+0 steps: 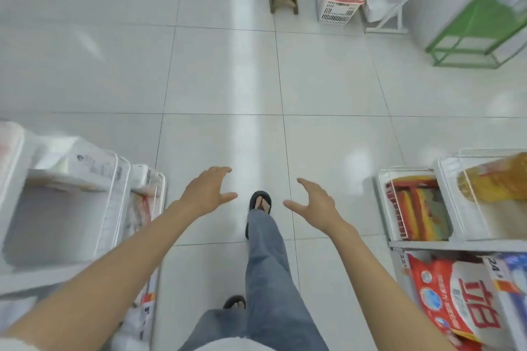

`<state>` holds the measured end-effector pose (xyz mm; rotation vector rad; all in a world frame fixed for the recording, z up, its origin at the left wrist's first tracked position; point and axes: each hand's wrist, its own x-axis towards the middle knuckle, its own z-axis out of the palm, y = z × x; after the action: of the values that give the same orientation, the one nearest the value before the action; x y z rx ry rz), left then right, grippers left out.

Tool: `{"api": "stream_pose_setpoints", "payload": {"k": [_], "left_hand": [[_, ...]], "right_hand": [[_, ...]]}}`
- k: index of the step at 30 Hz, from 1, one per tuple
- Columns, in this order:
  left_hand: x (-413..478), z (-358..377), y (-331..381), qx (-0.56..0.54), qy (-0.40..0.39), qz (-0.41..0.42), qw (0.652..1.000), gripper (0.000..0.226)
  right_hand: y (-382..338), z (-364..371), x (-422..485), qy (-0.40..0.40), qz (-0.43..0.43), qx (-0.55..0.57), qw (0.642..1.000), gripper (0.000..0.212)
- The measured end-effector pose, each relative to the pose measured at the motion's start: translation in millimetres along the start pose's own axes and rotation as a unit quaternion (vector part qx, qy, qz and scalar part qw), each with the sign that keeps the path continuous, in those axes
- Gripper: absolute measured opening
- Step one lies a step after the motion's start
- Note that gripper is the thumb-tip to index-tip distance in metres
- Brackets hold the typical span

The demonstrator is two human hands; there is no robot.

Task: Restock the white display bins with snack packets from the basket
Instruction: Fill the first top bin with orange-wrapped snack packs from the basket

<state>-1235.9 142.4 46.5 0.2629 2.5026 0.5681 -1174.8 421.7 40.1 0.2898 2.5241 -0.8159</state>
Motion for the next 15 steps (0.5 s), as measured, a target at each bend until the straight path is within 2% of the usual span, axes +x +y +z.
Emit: {"api": "stream_pose_setpoints", "payload": {"k": [6, 15], "left_hand": [[167, -112, 2, 0.008, 0.002, -0.024, 1.0, 0.069], [397, -286, -8, -0.017, 0.016, -0.034, 0.999, 0.068]], "right_hand": [[-51, -73, 190, -0.009, -0.051, -0.002, 0.999, 0.078], [-152, -209, 438, -0.011, -0.056, -0.005, 0.998, 0.075]]}}
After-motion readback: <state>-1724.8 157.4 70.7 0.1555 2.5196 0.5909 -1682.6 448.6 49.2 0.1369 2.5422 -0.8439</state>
